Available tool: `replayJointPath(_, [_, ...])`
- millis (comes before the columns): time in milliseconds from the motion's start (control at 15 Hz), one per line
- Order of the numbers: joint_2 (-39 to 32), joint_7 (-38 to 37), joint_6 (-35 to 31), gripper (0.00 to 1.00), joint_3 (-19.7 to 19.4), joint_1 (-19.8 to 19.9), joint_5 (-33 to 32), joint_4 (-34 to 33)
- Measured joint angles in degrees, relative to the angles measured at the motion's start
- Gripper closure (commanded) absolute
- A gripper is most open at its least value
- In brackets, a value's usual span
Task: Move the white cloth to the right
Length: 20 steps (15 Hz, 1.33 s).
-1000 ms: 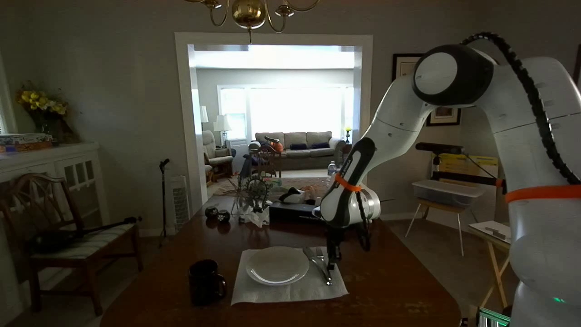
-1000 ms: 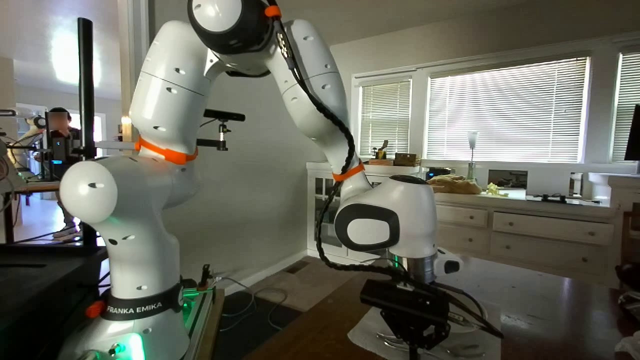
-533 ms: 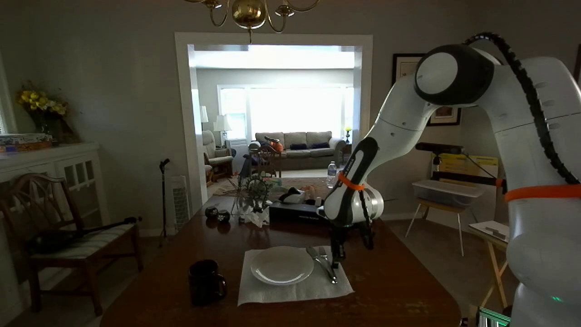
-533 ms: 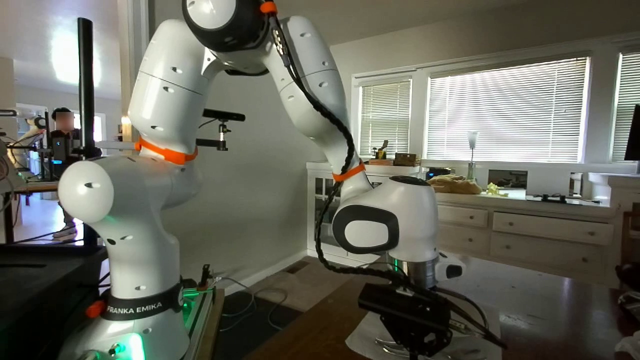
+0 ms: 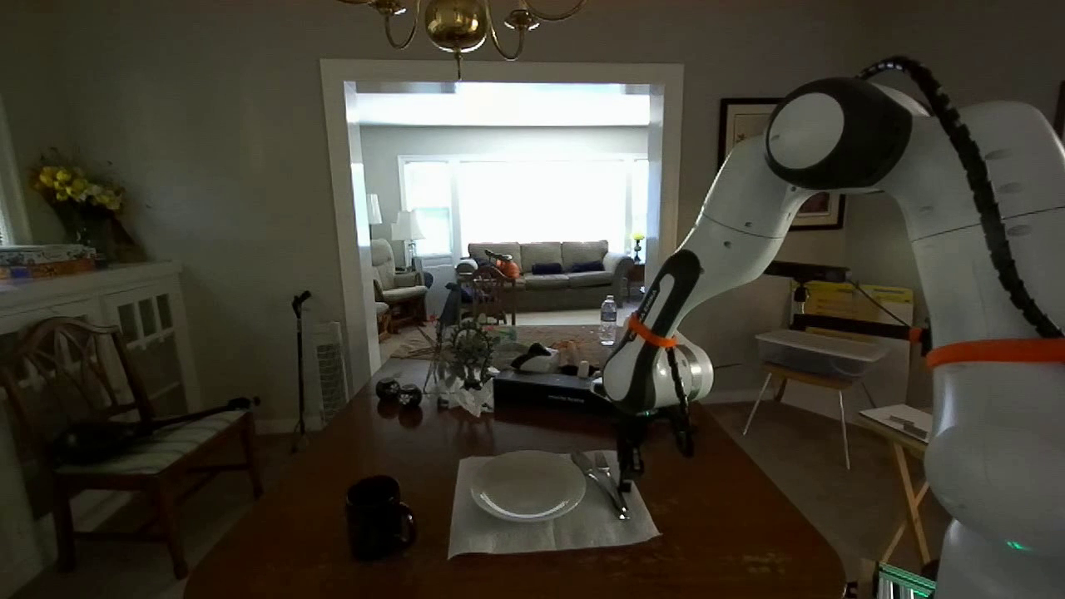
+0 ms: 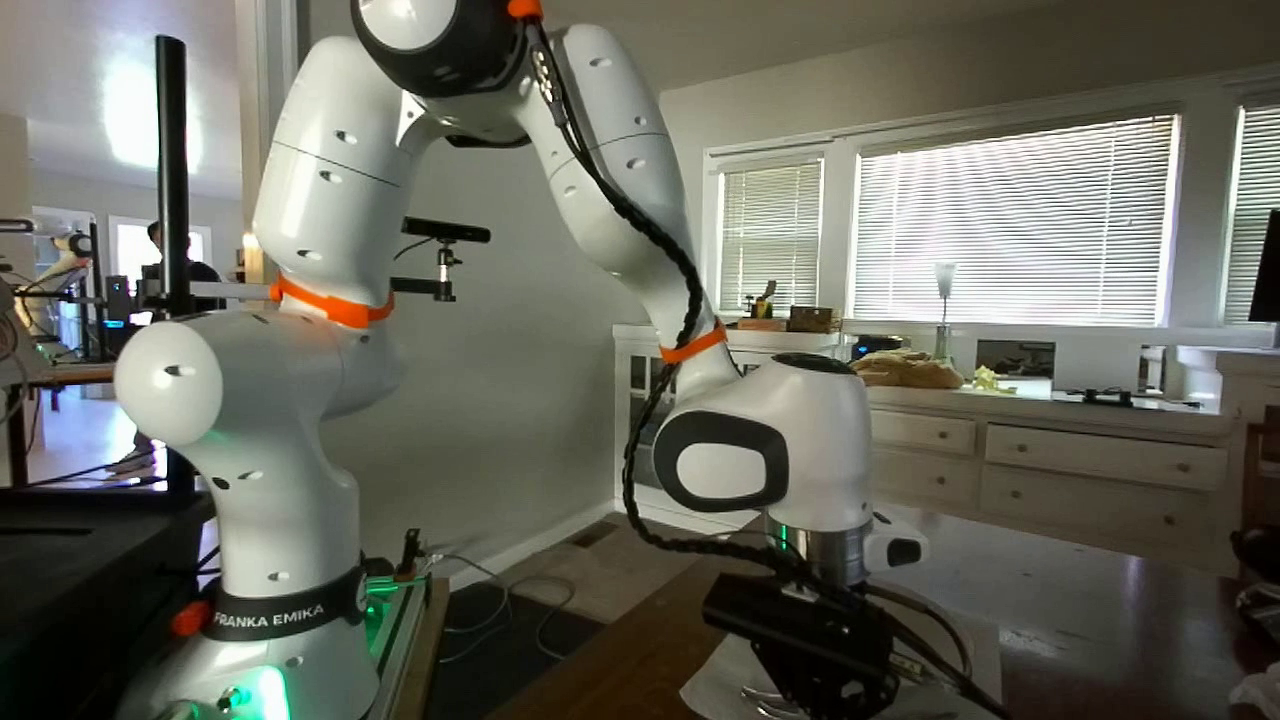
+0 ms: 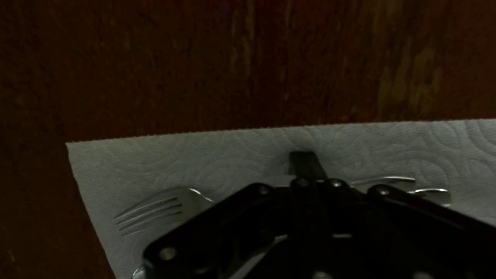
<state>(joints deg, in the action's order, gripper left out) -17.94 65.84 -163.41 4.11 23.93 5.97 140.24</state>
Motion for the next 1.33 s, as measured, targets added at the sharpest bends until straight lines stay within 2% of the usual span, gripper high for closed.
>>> replayJointPath(667, [2.4, 2.4, -0.9, 1.0, -0.7, 1.8, 0.6, 4.1])
replayJointPath(1333, [4.1, 11.2, -1.8, 1.0, -0.4, 6.1, 6.6, 7.1])
